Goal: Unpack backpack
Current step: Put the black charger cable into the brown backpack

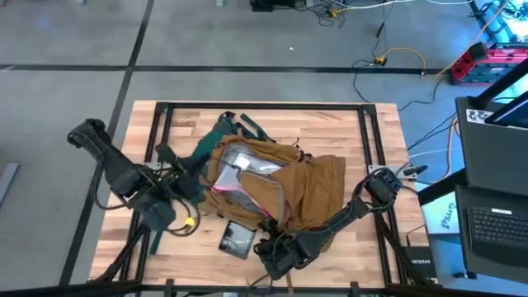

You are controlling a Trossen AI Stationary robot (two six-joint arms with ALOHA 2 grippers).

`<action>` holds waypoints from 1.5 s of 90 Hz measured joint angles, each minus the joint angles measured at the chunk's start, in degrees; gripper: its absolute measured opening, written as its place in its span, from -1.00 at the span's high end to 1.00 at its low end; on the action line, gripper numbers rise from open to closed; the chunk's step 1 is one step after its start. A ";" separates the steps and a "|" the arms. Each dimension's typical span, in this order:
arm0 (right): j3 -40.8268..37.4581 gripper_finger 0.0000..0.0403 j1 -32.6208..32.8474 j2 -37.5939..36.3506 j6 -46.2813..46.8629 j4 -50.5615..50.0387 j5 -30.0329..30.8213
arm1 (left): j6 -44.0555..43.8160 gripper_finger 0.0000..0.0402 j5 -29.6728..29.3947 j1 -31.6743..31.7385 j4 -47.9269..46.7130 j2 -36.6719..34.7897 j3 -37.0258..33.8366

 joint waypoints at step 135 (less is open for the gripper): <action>21.44 -0.43 -0.12 -0.02 18.65 -34.96 23.15 | 15.39 1.00 46.72 16.46 52.98 0.12 -27.79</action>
